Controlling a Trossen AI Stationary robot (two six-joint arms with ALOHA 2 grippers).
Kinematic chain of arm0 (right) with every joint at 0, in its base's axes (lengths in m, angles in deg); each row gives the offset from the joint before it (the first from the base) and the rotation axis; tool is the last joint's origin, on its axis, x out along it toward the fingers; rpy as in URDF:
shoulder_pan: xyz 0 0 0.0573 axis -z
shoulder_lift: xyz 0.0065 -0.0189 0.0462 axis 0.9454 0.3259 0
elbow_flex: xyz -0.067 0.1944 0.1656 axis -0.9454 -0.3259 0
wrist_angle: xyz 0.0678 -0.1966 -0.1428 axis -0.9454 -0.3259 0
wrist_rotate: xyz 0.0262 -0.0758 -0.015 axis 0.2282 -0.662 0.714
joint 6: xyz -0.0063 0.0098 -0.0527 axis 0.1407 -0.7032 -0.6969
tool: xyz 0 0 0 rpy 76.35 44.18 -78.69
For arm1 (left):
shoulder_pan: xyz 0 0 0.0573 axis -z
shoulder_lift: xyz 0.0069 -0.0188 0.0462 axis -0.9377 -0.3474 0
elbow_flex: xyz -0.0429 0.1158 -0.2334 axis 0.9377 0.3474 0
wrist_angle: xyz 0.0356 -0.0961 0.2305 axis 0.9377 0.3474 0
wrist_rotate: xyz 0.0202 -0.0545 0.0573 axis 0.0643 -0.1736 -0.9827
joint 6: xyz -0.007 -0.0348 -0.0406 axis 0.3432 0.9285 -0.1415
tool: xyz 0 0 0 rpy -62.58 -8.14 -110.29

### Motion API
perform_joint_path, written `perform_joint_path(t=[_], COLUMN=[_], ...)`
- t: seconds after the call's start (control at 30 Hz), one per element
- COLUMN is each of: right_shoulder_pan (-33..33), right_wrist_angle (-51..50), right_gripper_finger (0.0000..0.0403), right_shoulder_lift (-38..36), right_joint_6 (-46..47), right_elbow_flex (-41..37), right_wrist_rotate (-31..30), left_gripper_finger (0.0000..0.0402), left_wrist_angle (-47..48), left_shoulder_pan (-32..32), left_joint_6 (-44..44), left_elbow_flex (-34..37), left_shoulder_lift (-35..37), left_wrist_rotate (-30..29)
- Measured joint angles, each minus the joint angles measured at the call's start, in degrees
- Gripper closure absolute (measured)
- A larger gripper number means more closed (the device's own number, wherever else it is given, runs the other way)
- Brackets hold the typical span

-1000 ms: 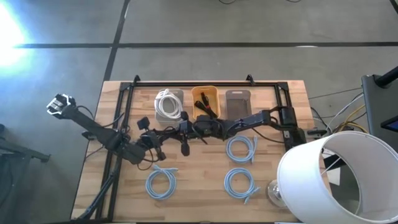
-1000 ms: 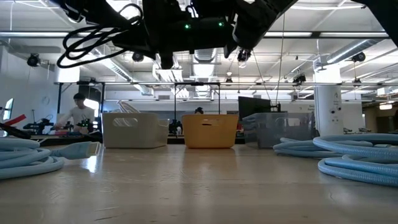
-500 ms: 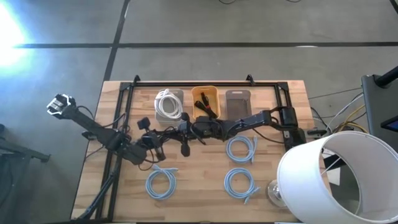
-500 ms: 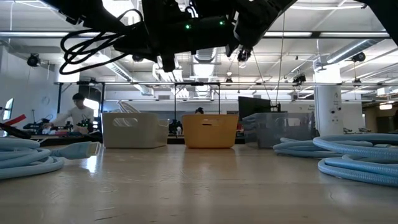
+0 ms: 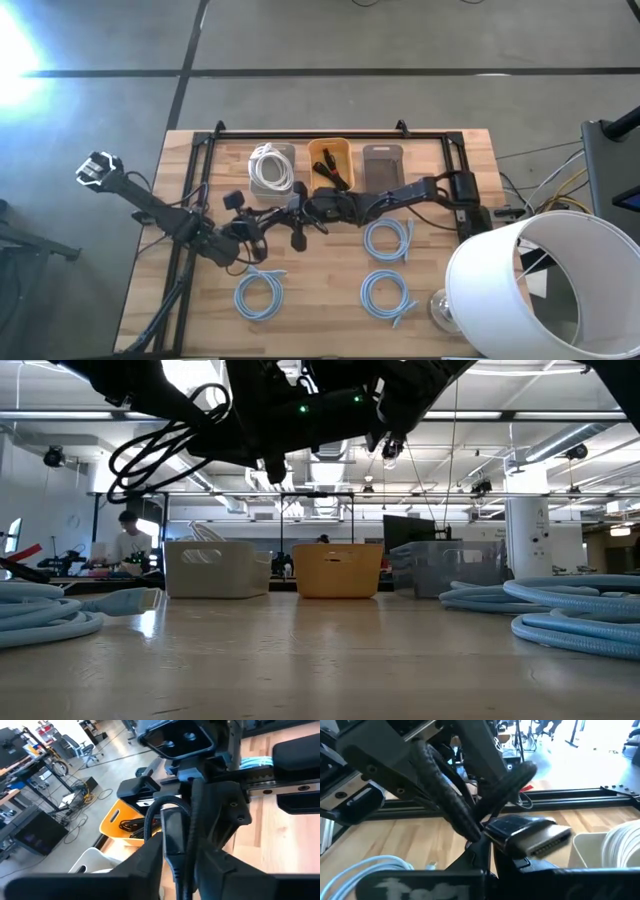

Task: Sort HDMI cables
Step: Put the black HDMI cable into the yellow bin

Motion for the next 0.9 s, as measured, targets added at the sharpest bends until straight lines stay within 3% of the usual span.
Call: perform_joint_path(t=[0.33,0.57,0.9], right_shoulder_pan=[0.00,0.02,-0.02], right_wrist_angle=[-15.76,-19.04,-22.19], right_gripper_finger=[0.0394,0.0394,0.0394], right_shoulder_lift=[-6.94,-11.20,-9.36], right_joint_6=[-0.20,-1.96,1.40], right_elbow_flex=[0.00,-0.09,-0.13], right_wrist_rotate=[-13.18,-15.32,-15.18], left_gripper_finger=[0.0252,0.0245,0.0247], left_wrist_angle=[-0.33,-0.40,-0.42], left_shoulder_pan=[0.00,0.00,0.00], left_joint_6=[0.44,0.55,1.03], left_elbow_flex=[-0.02,-0.07,-0.11], left_shoulder_lift=[0.02,0.07,0.07], left_wrist_rotate=[-9.83,-10.14,-9.50])
